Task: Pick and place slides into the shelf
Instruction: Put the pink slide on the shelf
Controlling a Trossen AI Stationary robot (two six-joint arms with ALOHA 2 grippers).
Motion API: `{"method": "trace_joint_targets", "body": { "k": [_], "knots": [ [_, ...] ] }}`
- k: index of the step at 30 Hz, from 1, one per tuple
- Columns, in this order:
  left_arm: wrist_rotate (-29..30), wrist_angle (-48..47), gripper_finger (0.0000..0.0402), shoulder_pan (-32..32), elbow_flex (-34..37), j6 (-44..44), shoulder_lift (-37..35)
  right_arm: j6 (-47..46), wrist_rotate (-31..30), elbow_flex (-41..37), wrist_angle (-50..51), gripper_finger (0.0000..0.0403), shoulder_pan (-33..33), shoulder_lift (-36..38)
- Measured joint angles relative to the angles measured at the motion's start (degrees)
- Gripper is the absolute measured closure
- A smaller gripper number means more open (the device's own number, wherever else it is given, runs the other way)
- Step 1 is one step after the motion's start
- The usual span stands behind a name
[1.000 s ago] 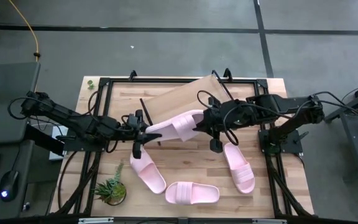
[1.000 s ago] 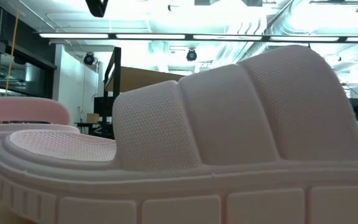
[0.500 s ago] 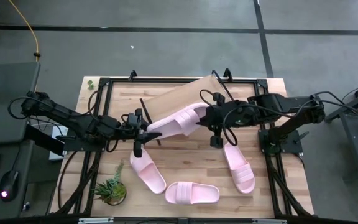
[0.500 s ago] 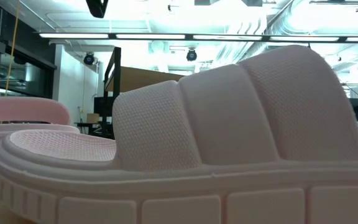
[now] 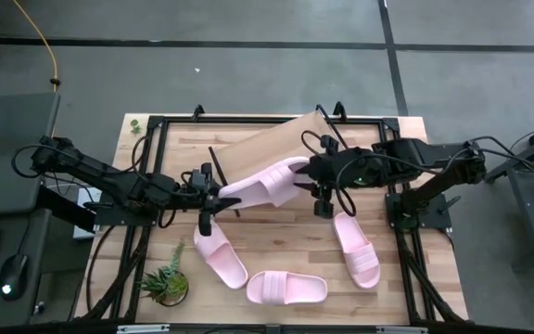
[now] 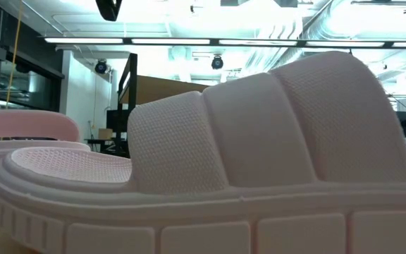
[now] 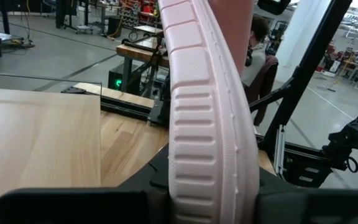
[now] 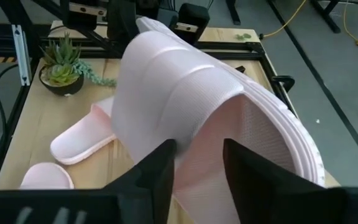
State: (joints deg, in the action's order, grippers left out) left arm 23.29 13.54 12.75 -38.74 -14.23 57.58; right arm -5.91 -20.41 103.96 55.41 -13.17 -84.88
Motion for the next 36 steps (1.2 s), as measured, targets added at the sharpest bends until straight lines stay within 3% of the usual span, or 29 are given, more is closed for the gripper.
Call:
{"method": "trace_joint_targets", "body": {
  "k": [13,21,36],
  "knots": [
    [0.6,0.0,0.0339,0.0,0.0,0.0,0.0,1.8,-2.9,0.0,-3.3,0.0258,-1.5,3.1],
    [1.4,-0.1,0.0342,0.0,0.0,-0.4,0.1,6.3,-15.6,0.0,-4.3,0.0258,-6.4,4.1],
    [9.4,4.2,0.0332,0.0,0.0,-2.6,0.1,8.2,-33.4,-0.1,-4.2,0.0258,-12.8,2.3]
  ]
}}
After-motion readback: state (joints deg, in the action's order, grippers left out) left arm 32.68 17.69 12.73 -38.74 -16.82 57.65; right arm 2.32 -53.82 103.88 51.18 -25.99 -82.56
